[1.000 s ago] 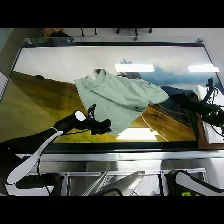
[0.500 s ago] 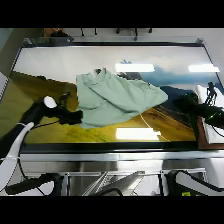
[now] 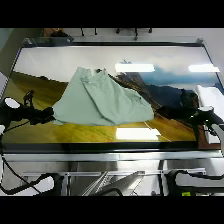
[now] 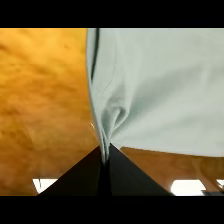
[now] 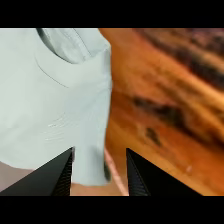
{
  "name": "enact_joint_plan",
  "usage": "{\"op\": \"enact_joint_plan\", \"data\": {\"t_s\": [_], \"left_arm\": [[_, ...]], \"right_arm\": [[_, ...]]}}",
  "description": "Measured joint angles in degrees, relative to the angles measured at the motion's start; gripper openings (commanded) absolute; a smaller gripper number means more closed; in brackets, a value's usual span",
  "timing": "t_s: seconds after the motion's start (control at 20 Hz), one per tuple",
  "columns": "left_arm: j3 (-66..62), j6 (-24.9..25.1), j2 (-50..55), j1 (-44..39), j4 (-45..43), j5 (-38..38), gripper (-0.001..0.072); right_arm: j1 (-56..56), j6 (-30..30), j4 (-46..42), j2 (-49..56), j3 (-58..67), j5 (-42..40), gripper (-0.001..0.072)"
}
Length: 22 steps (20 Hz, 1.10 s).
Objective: Fold the shirts.
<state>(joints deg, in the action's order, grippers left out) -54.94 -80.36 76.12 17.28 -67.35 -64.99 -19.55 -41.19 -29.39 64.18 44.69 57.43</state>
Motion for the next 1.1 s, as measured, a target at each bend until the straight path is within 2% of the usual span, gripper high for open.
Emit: {"op": "enact_joint_plan", "data": {"t_s": [0.1, 0.15, 0.2, 0.25, 0.3, 0.4, 0.55, 0.75, 0.95, 1.1], "left_arm": [[0.0, 1.03, -0.04, 0.98, 0.0, 1.4, 0.0013], [0.0, 1.44, -0.04, 1.29, -0.09, 2.21, 0.0014], [-0.02, 1.68, -0.04, 1.49, -0.09, 2.82, 0.0013], [-0.2, 1.88, -0.04, 1.64, -0.11, 3.13, 0.0012], [-0.74, 2.05, -0.04, 1.75, -0.11, 3.17, 0.0012], [-3.3, 3.34, -0.81, 1.84, 1.22, 2.16, 0.0012], [-11.8, 7.91, -5.77, 1.92, 10.01, -0.59, 0.0012], [-34.01, 11.06, -16.28, 2.86, 21.07, -1.22, 0.0012], [-56.48, 11.43, -24.22, 10.1, 24.81, 0.7, 0.0012], [-61.57, 11.19, -28.39, 18.34, 25.49, 1.46, 0.0012]], "right_arm": [[2.95, -0.11, 0.0, 2.56, 0.0, -0.68, 0.0377], [4.42, -0.31, 0.59, 3.74, 0.02, -0.63, 0.0282], [5.66, -0.35, 1.16, 4.57, 0.11, -0.74, 0.0101], [6.71, -0.33, 1.55, 5.22, 0.24, -0.57, 0.008], [7.48, 0.31, 2.91, 5.44, 0.87, 0.83, 0.0019], [8.26, 0.96, 7.02, 4.17, 4.0, 5.01, 0.0019], [7.23, 1.03, 15.67, -2.14, 15.02, 11.69, 0.0018], [0.57, -1.16, 26.27, -12.46, 38.12, 14.12, 0.0018], [-10.16, -4.74, 27.43, -19.23, 59.3, 11.37, 0.0018], [-15.98, -6.43, 25.79, -21.44, 67.95, 9.14, 0.0017]]}}
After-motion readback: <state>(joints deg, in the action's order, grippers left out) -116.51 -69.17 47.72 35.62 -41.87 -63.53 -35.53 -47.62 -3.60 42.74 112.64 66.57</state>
